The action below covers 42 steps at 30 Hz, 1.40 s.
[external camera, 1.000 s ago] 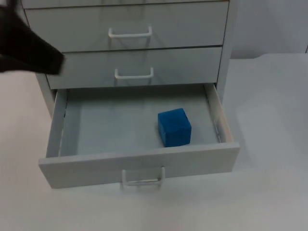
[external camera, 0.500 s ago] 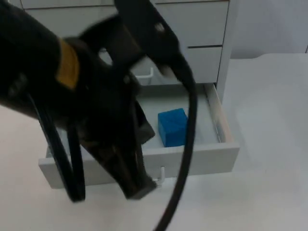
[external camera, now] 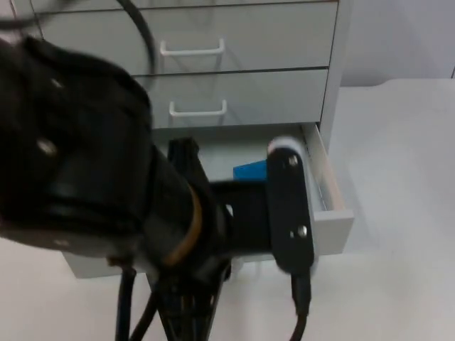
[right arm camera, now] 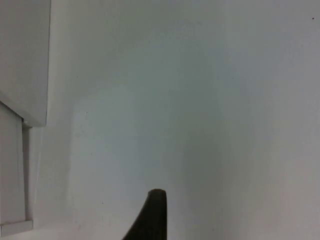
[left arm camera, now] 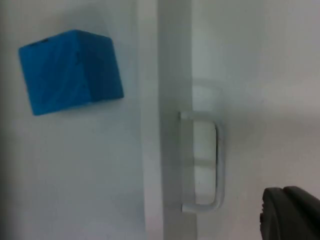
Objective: Open the drawer with the left hand, place the block into the drawer with the right hand, then close the drawer with the left hand.
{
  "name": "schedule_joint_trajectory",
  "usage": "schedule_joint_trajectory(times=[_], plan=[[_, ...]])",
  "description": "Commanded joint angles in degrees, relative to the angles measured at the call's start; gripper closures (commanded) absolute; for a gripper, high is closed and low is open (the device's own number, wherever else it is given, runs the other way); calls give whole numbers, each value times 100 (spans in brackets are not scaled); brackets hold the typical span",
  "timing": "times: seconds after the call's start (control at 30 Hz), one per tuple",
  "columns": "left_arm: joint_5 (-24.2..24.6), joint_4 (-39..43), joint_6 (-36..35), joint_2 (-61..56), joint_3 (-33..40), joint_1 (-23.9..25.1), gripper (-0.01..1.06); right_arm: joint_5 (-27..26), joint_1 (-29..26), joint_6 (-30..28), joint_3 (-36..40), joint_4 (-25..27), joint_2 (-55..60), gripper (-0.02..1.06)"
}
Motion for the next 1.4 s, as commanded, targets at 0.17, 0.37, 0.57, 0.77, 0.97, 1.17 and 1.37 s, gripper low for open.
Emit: schedule_joint_trajectory(times=[0.17, 0.37, 0.57, 0.77, 0.97, 1.17, 1.37], plan=[[-25, 1211, -1171, 542, -5, -17, 105, -46, -13, -53, 8, 10, -52, 21], [156, 2635, -2698, 825, -5, -17, 105, -45, -13, -53, 8, 20, -52, 21], [298, 3157, -3185, 1106, -5, 131, 105, -45, -13, -53, 8, 20, -52, 21], [167, 3328, -3597, 1131, -5, 652, 105, -45, -13, -53, 8, 20, -52, 21], [-255, 3591, -3679, 1131, -5, 1031, 105, -58, -13, -53, 8, 20, -52, 21], [232, 4726, -4979, 1131, -5, 1176, 105, -95, -13, -53, 8, 20, -52, 21], [732, 5570, -6164, 1131, -16, 1180, 105, -94, -13, -53, 8, 10, -52, 21]])
